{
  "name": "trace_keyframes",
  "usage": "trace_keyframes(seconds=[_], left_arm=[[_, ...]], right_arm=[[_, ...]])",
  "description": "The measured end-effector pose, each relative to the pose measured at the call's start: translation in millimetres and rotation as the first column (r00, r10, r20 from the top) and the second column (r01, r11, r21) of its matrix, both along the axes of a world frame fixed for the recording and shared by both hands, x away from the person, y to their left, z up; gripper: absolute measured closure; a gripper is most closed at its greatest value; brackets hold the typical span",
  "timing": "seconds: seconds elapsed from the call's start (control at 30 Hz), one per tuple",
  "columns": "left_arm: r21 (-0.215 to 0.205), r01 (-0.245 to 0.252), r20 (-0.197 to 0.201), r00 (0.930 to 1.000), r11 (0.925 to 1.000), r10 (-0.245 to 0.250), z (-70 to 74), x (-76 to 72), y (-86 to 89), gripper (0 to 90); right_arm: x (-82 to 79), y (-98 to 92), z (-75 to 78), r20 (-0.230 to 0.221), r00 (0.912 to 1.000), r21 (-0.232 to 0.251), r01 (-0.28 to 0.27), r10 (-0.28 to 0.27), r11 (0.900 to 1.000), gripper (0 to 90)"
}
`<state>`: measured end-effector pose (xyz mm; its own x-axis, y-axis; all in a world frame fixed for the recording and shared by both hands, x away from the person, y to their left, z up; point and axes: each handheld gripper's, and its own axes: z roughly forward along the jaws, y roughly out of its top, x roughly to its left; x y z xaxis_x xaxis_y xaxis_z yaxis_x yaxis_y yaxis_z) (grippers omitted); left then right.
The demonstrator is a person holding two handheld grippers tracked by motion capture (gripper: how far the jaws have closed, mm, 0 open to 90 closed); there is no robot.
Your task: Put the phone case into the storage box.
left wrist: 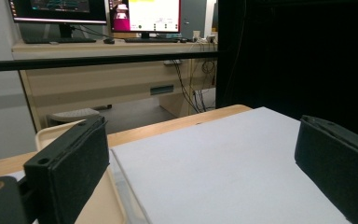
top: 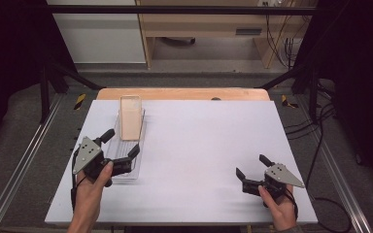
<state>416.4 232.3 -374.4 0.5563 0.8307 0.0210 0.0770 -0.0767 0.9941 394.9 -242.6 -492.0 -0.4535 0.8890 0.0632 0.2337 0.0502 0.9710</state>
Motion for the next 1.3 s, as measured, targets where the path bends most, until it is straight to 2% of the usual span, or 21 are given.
trace_keyframes(seconds=[0.3,0.6,0.87,1.3], left_arm=[[-0.011,-0.028,0.023,0.9993,0.9995,0.029,6.3,-5.6,20.2,2.6],[-0.025,-0.053,0.040,0.9978,0.9983,0.053,6.5,-11.2,37.4,2.6],[-0.040,-0.083,0.046,0.9953,0.9957,0.085,1.1,-17.3,55.7,2.7],[-0.034,-0.116,0.053,0.9916,0.9927,0.118,-17.1,-21.8,75.1,3.2]], right_arm=[[-0.1,0.7,-0.1,-0.002,1.0000,-0.002,-0.003,0.003,1.000,2.8],[0.0,1.3,-0.4,-0.001,1.0000,-0.005,-0.002,0.002,1.000,2.8],[0.0,1.4,-0.6,-0.002,1.0000,-0.008,-0.002,0.002,1.000,2.8],[1.1,1.8,-1.5,-0.002,1.0000,-0.015,-0.004,0.004,1.000,2.9]])
